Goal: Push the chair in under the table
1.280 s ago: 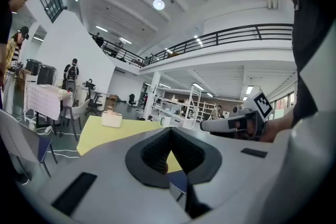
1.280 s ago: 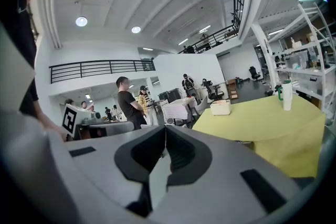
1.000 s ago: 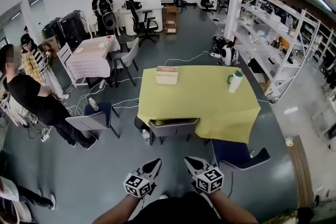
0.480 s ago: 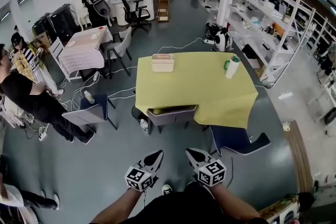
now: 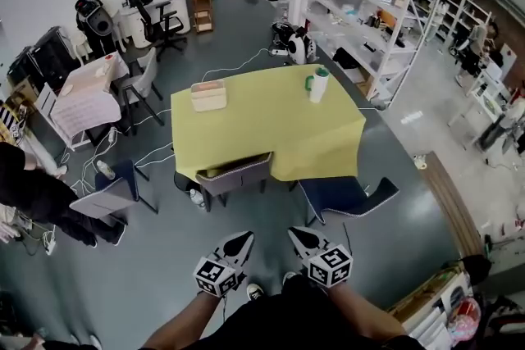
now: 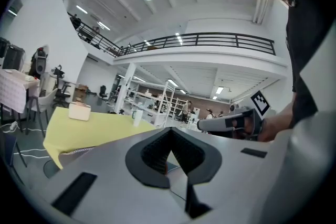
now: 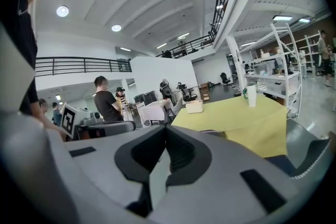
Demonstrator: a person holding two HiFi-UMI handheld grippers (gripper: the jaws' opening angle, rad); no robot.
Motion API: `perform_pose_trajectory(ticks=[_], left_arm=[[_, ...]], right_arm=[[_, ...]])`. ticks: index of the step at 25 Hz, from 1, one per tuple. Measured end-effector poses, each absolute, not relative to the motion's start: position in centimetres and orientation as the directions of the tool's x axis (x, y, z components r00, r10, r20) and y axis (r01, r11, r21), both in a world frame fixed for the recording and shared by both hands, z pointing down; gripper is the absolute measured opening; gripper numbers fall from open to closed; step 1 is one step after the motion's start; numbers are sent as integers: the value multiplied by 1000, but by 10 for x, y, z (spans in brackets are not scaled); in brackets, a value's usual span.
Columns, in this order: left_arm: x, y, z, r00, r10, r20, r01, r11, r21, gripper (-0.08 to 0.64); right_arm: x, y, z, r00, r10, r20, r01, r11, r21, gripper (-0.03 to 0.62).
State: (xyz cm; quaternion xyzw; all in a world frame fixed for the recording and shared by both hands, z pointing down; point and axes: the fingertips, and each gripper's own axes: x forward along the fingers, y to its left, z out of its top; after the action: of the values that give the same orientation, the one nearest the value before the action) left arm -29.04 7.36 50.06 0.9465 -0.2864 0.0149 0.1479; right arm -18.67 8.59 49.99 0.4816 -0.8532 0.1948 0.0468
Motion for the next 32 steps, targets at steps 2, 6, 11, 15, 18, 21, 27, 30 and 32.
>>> perform_pose_trajectory(ticks=[2, 6, 11, 15, 18, 21, 27, 30, 32], left_arm=[[-276, 76, 498, 855, -508, 107, -517, -812, 271, 8], [-237, 87, 498, 925, -367, 98, -379, -882, 279, 8], [-172, 100, 502, 973, -208, 96, -227, -933, 280, 8], [-117, 124, 499, 993, -76, 86, -97, -956, 278, 8], [-80, 141, 496, 996, 15, 85, -8, -966, 260, 8], [-47, 158, 496, 993, 77, 90, 51, -965, 258, 8], [17, 190, 496, 978, 183, 100, 152, -953, 263, 8], [50, 205, 498, 968, 229, 105, 194, -943, 270, 8], [72, 215, 497, 960, 259, 107, 224, -937, 267, 8]], right_arm=[[-171, 92, 500, -500, -823, 269, -858, 429, -282, 14], [-134, 120, 497, -362, -890, 276, -919, 290, -268, 14], [-79, 158, 500, -217, -933, 289, -955, 141, -262, 14], [-31, 190, 503, -96, -953, 288, -965, 17, -263, 14], [-3, 211, 505, -21, -960, 280, -961, -57, -270, 14], [24, 232, 507, 36, -961, 274, -953, -116, -280, 15], [85, 265, 504, 134, -961, 241, -934, -204, -292, 14], [114, 281, 502, 174, -960, 218, -923, -236, -305, 14], [132, 290, 502, 201, -957, 210, -913, -261, -314, 14]])
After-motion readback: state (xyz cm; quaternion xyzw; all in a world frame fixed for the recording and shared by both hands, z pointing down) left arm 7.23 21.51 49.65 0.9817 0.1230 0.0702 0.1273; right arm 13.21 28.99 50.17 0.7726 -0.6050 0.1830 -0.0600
